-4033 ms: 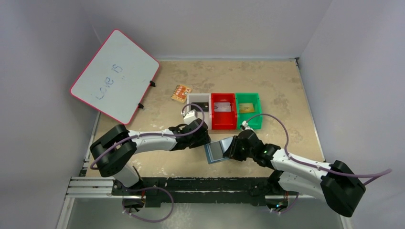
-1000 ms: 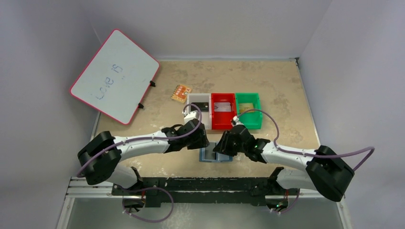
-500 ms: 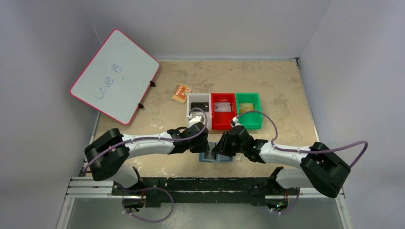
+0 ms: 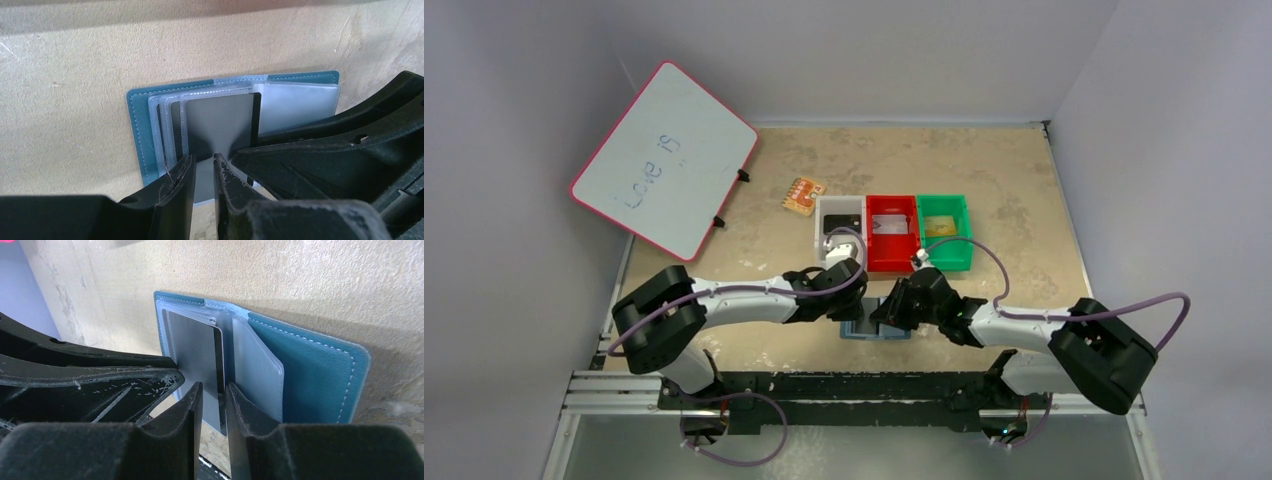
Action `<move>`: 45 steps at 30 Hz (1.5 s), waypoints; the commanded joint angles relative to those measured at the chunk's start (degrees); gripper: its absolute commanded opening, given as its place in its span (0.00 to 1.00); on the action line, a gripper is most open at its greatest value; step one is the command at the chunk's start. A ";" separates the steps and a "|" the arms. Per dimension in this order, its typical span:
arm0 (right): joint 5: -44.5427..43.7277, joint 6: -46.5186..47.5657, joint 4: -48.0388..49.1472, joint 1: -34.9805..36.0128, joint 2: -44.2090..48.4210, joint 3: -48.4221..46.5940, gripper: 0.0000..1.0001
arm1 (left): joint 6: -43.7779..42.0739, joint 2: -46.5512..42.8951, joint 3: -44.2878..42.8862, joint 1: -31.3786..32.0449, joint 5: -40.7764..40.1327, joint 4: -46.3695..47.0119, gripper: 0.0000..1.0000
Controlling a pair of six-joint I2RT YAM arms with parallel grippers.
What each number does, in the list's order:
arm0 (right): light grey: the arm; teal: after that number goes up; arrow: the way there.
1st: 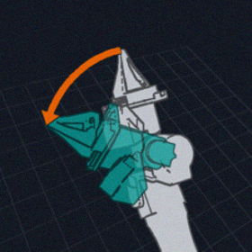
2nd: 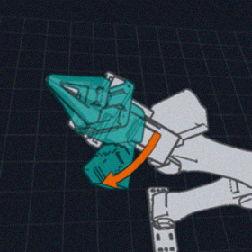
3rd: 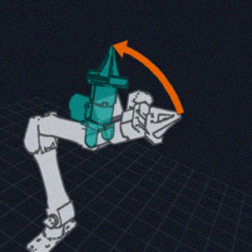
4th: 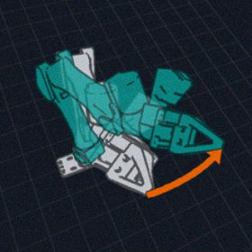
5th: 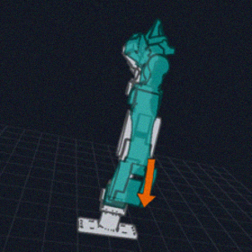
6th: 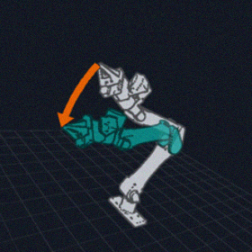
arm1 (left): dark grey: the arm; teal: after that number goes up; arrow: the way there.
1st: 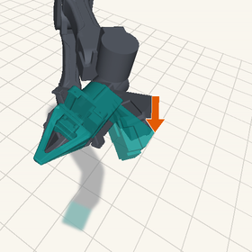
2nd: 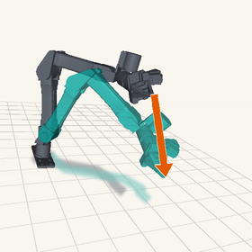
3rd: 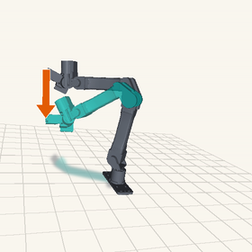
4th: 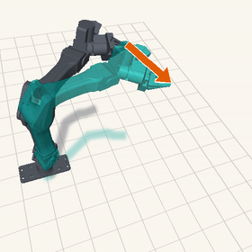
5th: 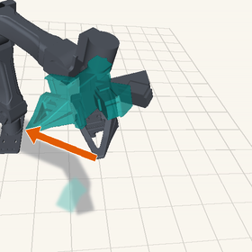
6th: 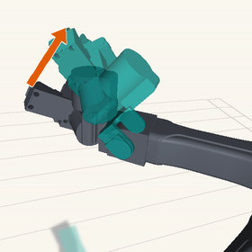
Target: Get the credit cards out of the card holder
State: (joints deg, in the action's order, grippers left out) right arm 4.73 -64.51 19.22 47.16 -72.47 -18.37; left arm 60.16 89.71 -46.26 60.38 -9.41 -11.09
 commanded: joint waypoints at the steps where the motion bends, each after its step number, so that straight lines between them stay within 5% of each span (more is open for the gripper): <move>1: 0.95 -1.50 2.18 -0.25 0.42 1.56 0.24 | -1.39 2.75 -0.24 1.41 -1.62 -1.78 0.19; 6: 1.34 -2.51 3.50 -0.89 1.93 3.03 0.22 | -0.84 3.09 0.16 2.06 -5.24 -5.37 0.16; 11: 2.90 -2.86 7.22 -1.68 2.92 4.79 0.00 | -0.88 3.33 0.66 2.30 -6.43 -6.66 0.13; 20: 3.65 -2.61 7.21 -2.31 4.24 5.61 0.18 | -0.55 3.17 0.83 2.38 -8.43 -8.10 0.10; 29: 3.84 -3.25 6.77 -3.01 5.05 6.45 0.15 | -0.40 3.20 0.74 2.46 -8.78 -8.54 0.08; 36: 3.51 -2.89 4.80 -3.51 6.63 6.23 0.01 | -0.27 3.35 0.59 2.40 -9.06 -8.60 0.07; 45: 0.77 -2.00 -2.55 -4.47 12.40 6.62 0.00 | -0.02 3.25 0.44 2.54 -9.34 -8.76 0.07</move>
State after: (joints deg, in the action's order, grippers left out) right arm 7.62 -67.29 19.81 43.44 -62.74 -12.19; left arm 60.75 90.76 -47.16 63.02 -16.34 -12.69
